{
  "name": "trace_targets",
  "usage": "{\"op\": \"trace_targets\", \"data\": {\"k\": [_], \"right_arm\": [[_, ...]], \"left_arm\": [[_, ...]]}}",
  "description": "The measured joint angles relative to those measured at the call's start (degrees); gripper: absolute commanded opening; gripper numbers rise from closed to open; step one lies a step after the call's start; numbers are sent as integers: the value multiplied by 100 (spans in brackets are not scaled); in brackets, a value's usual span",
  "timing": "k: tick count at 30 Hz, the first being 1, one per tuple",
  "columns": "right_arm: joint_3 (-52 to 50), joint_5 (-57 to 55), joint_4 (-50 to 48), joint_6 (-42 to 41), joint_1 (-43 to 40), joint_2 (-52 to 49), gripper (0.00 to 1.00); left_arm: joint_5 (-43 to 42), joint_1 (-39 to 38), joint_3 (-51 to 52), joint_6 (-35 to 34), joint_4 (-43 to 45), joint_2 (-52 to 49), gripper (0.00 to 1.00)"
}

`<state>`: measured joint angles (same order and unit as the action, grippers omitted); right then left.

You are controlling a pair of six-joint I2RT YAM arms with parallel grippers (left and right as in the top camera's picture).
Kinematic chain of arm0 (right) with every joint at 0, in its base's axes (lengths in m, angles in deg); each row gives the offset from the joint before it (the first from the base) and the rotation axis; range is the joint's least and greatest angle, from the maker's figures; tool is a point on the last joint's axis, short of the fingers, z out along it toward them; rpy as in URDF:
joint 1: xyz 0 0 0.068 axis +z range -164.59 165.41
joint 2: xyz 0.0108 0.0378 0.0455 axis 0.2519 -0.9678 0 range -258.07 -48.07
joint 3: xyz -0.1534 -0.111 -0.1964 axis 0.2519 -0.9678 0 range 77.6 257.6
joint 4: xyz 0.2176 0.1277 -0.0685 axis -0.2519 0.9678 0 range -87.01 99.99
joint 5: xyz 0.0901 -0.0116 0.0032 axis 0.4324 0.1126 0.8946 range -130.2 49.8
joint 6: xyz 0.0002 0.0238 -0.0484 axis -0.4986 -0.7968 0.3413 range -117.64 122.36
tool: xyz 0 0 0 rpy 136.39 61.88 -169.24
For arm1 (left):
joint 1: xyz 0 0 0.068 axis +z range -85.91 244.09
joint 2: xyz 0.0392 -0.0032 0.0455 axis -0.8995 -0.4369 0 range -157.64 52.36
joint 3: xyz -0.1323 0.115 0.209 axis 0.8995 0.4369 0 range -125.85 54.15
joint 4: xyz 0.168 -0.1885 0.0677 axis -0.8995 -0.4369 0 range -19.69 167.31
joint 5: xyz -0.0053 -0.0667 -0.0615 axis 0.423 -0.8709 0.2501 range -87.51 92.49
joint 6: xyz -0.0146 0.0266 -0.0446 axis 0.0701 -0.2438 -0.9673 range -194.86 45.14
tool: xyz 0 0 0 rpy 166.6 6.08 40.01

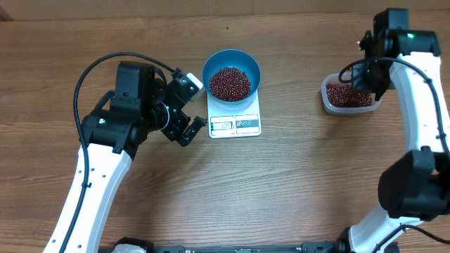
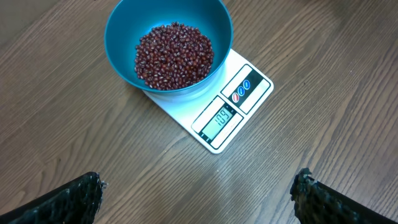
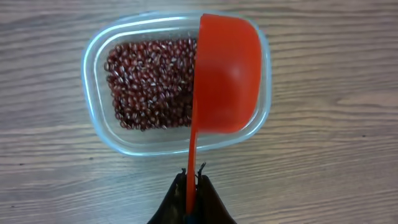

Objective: Scoop item into bowl and weigh 150g on scale
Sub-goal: 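Move the empty scoop with the right gripper back to the bean tub, then lower the scoop with the right gripper into the beans in the tub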

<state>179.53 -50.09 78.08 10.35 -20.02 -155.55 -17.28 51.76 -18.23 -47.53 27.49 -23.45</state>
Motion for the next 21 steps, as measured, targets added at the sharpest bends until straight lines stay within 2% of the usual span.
{"op": "trace_targets", "data": {"k": [12, 21], "right_arm": [[-286, -42, -52, 20, 2, -11, 4], [-874, -221, -745, 109, 0, -11, 4]], "left_arm": [[0, 0, 0, 2, 0, 0, 99], [0, 0, 0, 2, 2, 0, 100]]}}
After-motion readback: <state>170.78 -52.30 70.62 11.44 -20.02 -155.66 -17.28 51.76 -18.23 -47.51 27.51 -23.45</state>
